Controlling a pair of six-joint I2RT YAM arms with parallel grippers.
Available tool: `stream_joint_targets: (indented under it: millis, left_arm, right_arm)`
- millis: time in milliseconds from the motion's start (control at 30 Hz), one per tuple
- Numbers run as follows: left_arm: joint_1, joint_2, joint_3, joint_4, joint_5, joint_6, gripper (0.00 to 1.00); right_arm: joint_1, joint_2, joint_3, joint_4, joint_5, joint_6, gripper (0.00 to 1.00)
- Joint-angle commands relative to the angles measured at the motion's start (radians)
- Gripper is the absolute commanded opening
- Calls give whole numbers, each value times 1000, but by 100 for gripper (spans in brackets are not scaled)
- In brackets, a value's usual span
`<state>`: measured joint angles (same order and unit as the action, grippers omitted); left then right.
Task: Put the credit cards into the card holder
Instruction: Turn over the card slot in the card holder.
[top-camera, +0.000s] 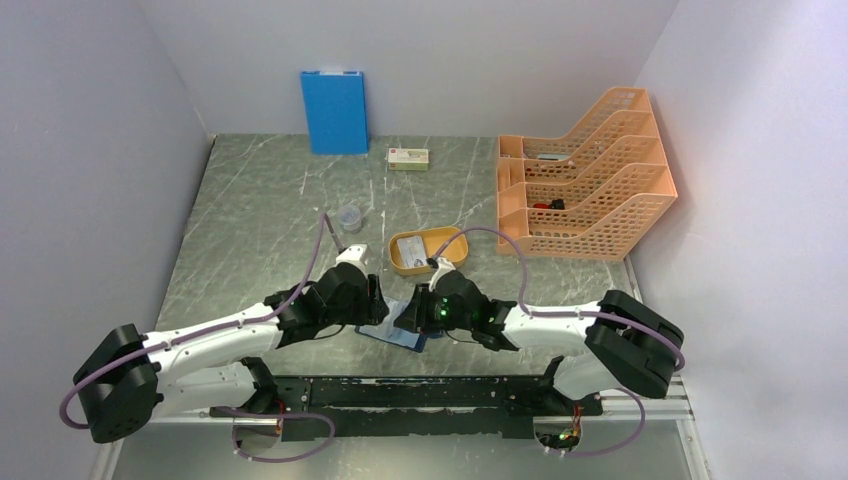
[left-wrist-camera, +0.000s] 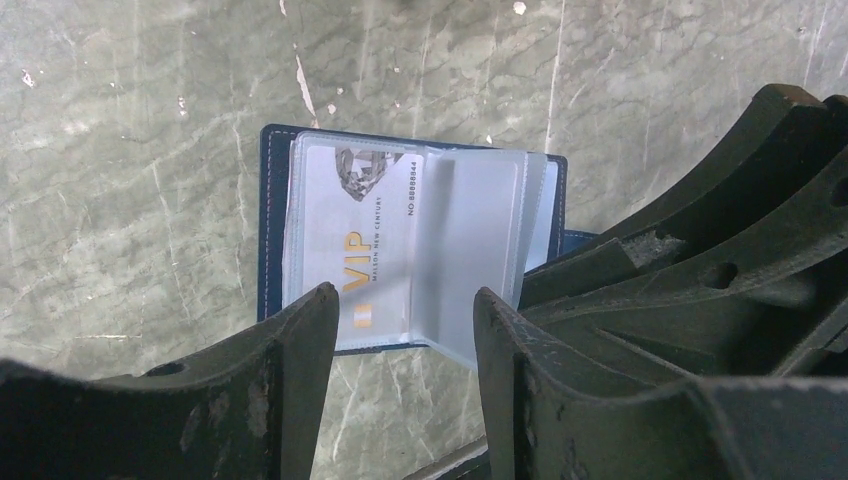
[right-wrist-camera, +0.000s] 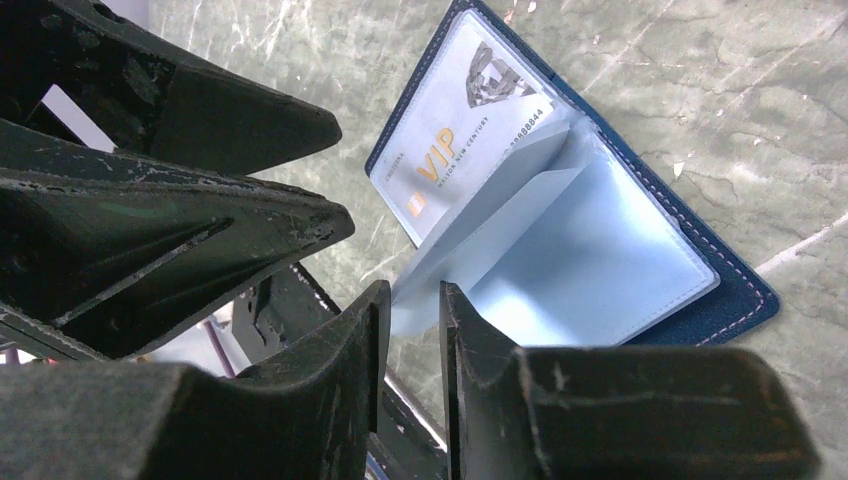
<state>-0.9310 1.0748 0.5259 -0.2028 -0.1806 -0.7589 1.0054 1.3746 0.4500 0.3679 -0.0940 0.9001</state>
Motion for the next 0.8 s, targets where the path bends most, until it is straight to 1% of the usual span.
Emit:
stream_joint_targets:
  millis: [0, 433, 767]
  left_arm:
    - [6, 6, -3, 3, 3, 16, 57]
    - [7, -62, -5, -75, -79, -18, 58]
    - [7, -141, -16, -140, -139, -63, 59]
  right_arm:
    - [3, 16, 28, -3, 2, -13, 28]
    - [4, 71, 84, 6, -19, -23, 31]
    - [4, 173, 159, 33, -48, -12, 33]
